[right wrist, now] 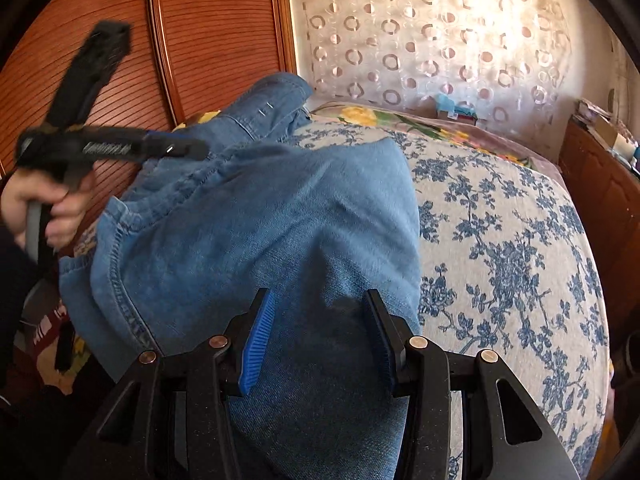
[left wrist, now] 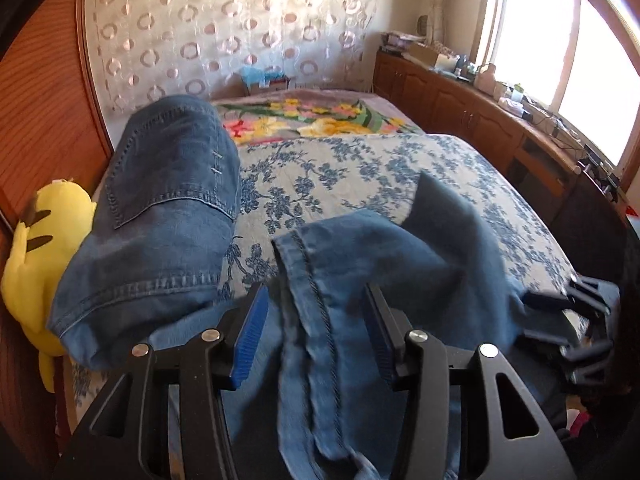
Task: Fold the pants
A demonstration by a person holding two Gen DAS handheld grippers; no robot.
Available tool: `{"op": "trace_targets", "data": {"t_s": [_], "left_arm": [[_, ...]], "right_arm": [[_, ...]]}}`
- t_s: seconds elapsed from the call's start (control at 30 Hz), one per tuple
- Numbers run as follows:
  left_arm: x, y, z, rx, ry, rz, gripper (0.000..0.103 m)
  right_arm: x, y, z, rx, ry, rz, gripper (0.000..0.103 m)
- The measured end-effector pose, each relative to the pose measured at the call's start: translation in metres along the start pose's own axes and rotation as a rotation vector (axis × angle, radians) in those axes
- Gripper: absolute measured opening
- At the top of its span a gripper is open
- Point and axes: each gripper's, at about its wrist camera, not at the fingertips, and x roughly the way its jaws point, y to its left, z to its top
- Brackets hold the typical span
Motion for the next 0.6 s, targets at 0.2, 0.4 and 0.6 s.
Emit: {"op": "trace_targets", "data": {"t_s": [0.2, 0.4, 0.6], "left_arm": [[0.027, 0.006, 0.010, -0.003, 0.042, -0.021, 0.050], [0.047, 0.007, 0.014, -0.016, 0.090, -0.066, 0.031], [0.012, -0.001, 0.014, 0.008, -0.016, -0.040, 0.004]], "right_arm": [[0.008, -0.002, -0.007, 0.024, -0.008, 0.009, 0.047], [0.011, 0.001, -0.010, 0.006, -0.011, -0.008, 0.048], [0.009, -0.001, -0.011, 0.016, -0.010, 0.002, 0.048]]}}
